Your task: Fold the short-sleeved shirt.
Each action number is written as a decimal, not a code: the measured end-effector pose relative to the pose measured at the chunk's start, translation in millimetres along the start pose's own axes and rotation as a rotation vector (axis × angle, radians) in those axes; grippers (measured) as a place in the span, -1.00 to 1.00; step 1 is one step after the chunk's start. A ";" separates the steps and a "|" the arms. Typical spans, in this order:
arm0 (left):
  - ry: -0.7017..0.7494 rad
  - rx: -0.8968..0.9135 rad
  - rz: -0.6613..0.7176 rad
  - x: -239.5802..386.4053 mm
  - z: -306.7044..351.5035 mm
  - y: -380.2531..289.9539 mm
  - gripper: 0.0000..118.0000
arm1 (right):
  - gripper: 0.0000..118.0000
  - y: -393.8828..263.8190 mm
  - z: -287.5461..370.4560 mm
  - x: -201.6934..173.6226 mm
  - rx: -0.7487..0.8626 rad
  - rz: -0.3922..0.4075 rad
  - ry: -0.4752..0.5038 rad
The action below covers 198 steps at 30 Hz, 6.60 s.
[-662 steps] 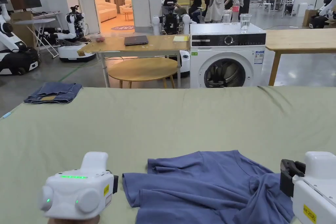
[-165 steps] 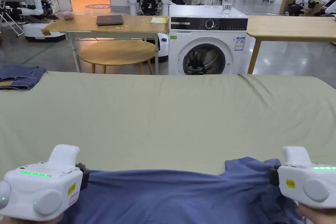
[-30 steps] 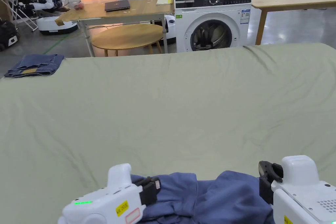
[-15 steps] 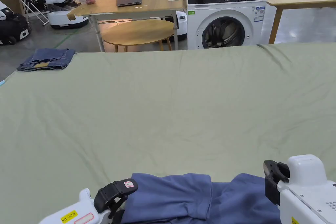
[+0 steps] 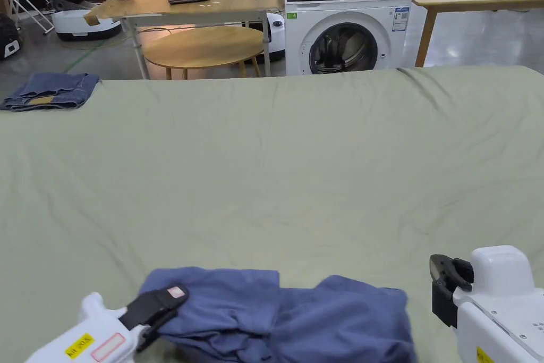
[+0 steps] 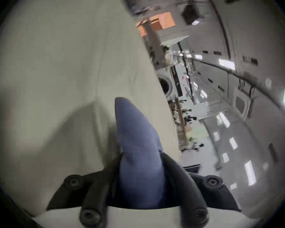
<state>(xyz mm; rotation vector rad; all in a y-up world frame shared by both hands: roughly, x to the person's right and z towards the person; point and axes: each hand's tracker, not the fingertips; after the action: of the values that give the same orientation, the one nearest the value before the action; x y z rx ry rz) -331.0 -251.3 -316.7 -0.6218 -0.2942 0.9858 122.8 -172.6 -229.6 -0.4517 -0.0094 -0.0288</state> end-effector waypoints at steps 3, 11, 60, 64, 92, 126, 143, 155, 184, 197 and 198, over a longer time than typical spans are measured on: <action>0.094 0.040 -0.243 22.0 17.7 15.7 -0.84 | -1.00 0.4 2.4 4.1 0.009 -0.010 -0.005; 0.205 -0.080 -1.126 129.7 -29.5 -117.6 -0.84 | -1.00 -5.8 14.6 17.0 0.020 -0.026 -0.018; -0.065 -0.292 -0.328 56.9 -12.5 -65.8 1.00 | -1.00 -55.5 -76.6 -26.5 -0.299 -0.358 0.509; -0.028 -0.312 -0.115 7.8 -25.2 -52.8 1.00 | -1.00 -75.2 -90.2 -20.9 -0.380 -0.321 0.327; 0.052 -0.142 -0.093 -93.7 52.7 172.9 -0.44 | -1.00 -41.1 -79.0 -81.7 -0.288 -0.245 0.377; 0.381 0.191 -0.426 -14.6 137.5 180.1 -0.96 | -1.00 24.8 -40.2 -101.6 -0.107 -0.069 0.350; 0.221 0.387 -1.029 247.9 42.7 4.4 -0.96 | -1.00 162.6 42.0 -22.4 0.340 0.030 -0.033; 0.217 0.403 -1.030 256.0 49.9 -13.4 -0.94 | -1.00 149.9 51.3 -19.1 0.354 -0.007 0.001; 0.185 0.399 -1.098 274.1 46.1 -34.0 0.90 | 1.00 161.5 42.9 -37.6 0.319 0.031 -0.036; 0.184 0.408 -1.078 271.7 48.0 -32.7 0.90 | 1.00 162.0 58.4 -32.4 0.295 -0.062 0.017; 0.185 0.408 -1.074 271.8 48.2 -32.3 0.90 | 1.00 162.2 59.6 -32.7 0.296 -0.064 0.016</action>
<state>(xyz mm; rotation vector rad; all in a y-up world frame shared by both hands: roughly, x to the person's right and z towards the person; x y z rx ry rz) -188.5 -17.3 -270.5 -0.1116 -0.2058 -0.0600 94.9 0.1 -247.3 -0.1551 -0.0119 -0.0925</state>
